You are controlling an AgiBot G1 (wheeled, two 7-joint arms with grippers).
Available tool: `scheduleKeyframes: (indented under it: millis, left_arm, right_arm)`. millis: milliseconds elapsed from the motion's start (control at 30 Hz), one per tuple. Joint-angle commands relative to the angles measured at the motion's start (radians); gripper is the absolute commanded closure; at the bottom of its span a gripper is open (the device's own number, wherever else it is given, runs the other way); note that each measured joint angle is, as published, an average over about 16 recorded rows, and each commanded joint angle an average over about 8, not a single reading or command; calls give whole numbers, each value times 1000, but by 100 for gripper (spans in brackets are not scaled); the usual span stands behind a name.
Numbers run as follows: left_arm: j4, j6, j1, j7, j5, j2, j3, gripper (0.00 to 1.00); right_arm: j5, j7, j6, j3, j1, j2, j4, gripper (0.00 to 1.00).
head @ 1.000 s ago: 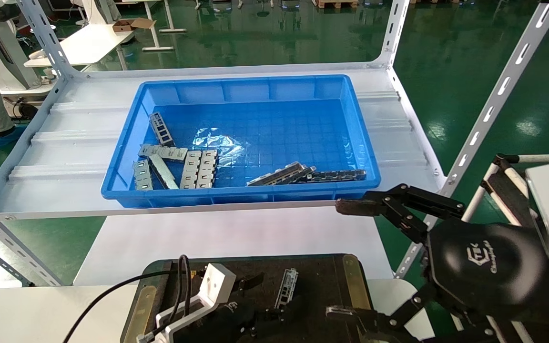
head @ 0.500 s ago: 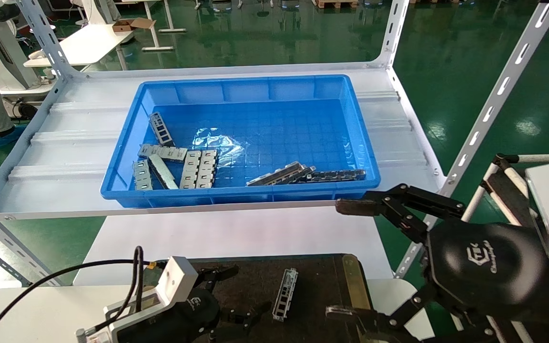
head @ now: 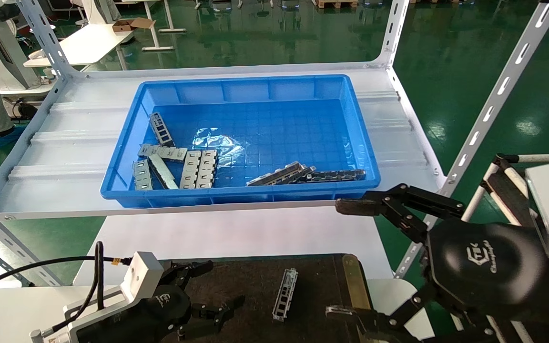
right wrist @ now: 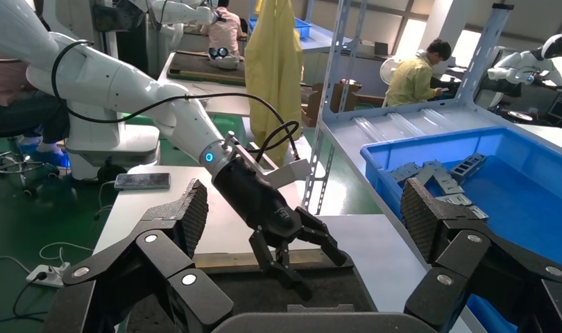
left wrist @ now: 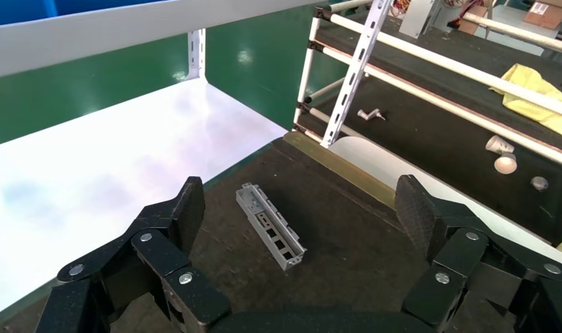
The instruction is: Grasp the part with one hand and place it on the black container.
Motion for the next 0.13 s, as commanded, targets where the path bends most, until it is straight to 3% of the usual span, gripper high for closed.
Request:
scheduleKeyframes:
  millis: [33, 133]
  left_arm:
    - [-7, 4, 7, 2, -6, -5, -4, 0]
    - [-10, 6, 7, 1, -7, -6, -4, 0]
  right_arm:
    - [0, 0, 0, 0, 0, 0, 0, 0]
    - [0, 0, 0, 0, 0, 0, 0, 0]
